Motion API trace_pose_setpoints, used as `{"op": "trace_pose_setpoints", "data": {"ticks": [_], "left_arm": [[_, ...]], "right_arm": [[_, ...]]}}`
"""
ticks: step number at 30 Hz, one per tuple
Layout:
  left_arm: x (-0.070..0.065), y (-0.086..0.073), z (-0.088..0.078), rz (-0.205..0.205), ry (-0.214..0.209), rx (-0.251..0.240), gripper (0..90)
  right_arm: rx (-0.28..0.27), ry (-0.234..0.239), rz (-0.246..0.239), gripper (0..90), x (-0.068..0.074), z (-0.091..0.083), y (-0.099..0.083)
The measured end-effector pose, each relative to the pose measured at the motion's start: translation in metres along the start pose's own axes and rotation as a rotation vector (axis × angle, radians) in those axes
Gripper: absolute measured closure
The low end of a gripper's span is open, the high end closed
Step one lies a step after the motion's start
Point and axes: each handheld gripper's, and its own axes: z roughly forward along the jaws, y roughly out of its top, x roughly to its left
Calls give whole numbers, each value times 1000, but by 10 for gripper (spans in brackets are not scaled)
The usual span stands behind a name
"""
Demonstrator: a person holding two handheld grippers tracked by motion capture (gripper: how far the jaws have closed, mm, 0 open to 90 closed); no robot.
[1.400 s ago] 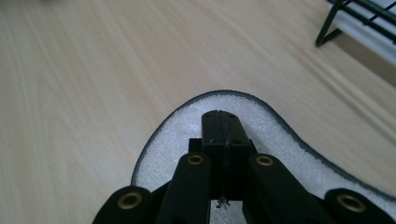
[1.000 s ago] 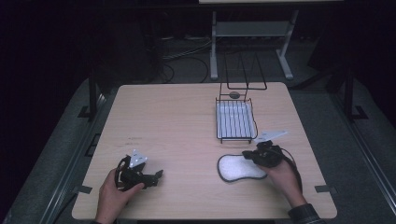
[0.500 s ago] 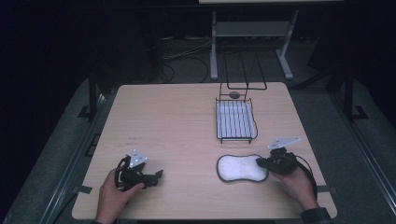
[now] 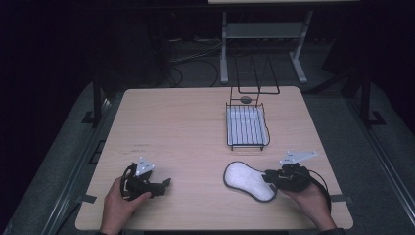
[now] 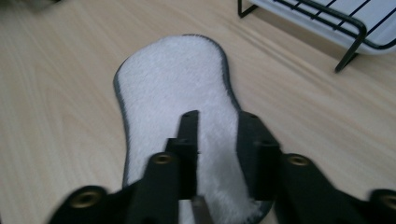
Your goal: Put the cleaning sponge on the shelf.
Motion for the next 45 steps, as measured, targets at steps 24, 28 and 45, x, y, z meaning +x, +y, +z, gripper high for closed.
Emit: {"op": "trace_pose_setpoints", "data": {"ticks": [24,28,45], "left_arm": [[0,0,0,-4,-1,-2,127],[0,0,0,-3,0,-2,127],[0,0,0,-4,0,-3,127]], "right_arm": [[74,112,-63,120,-5,52,20],[90,120,-80,113,-1,56,19],[129,91,-142,106,11,61,18]]}}
